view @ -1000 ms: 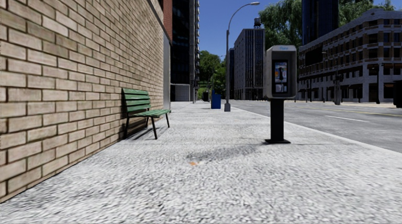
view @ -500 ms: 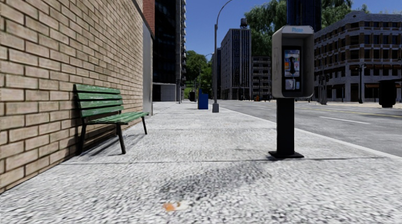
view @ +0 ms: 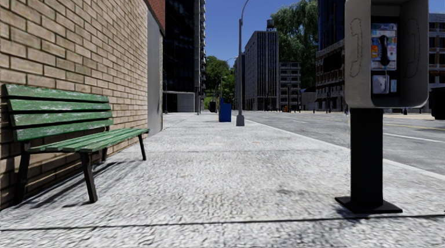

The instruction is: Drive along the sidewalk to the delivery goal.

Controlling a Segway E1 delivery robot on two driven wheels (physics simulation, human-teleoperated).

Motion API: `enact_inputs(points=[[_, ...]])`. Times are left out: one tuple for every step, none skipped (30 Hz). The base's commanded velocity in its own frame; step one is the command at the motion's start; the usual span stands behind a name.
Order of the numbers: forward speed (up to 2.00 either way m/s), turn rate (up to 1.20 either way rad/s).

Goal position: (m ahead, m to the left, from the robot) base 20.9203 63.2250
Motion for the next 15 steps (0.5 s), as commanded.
enact_inputs(points=[[1.94,0.62],[1.94,0.69],[1.94,0.00],[1.94,0.00],[1.94,0.00],[1.94,0.00],[1.94,0.00],[1.94,0.00],[1.94,0.00],[1.94,0.00],[1.94,0.00],[1.94,0.00],[1.94,0.00],[1.94,0.00],[1.94,0.00]])
